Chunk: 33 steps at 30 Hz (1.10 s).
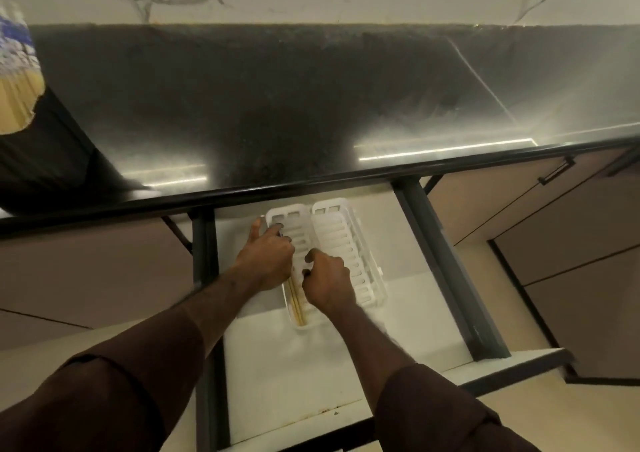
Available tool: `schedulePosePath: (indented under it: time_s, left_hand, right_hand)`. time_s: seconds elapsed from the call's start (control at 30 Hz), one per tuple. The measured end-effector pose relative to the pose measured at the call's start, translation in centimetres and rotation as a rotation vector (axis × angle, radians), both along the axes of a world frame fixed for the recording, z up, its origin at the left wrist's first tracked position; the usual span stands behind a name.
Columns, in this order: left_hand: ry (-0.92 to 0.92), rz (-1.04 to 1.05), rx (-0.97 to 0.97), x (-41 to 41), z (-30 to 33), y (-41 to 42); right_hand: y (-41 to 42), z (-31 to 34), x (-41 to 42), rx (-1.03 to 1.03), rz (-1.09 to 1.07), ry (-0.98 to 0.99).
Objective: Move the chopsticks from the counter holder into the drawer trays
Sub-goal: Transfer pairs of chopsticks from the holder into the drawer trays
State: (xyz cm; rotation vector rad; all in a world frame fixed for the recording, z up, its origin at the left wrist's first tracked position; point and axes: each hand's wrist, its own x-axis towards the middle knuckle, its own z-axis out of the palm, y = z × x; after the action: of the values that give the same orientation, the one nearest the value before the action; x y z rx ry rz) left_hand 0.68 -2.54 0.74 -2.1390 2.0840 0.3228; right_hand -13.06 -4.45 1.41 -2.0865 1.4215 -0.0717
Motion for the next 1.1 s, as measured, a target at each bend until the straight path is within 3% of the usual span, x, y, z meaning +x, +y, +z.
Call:
schedulePosePath:
  time_s: [0.27,0.5,0.67,0.83,1.1]
  left_hand:
    - [0.164,0.074,-0.571,2.4,15.8,2.9]
    - [0.32,0.11,-1.087,8.6,28.2,7.0]
    - [0.414,0.21,-1.122,17.9,30.0,11.5]
    - [0.425,0.265,-1.065,28.2,29.8,15.6]
    - [0.45,0.292,-0.957,37.5,27.7,15.7]
  right_hand:
    - [-0.7,16.5,1.5,-0.342,0.03,-0.257]
    - [3.0,29.3,8.7,-0.61,0.124,-0.421]
    - [7.4,31.8,17.5,-0.71,0.172,-0.454]
    - [10.5,30.5,27.4,-0.647,0.187,-0.457]
    - [10.9,27.7,37.6,-0.548,0.172,-0.429]
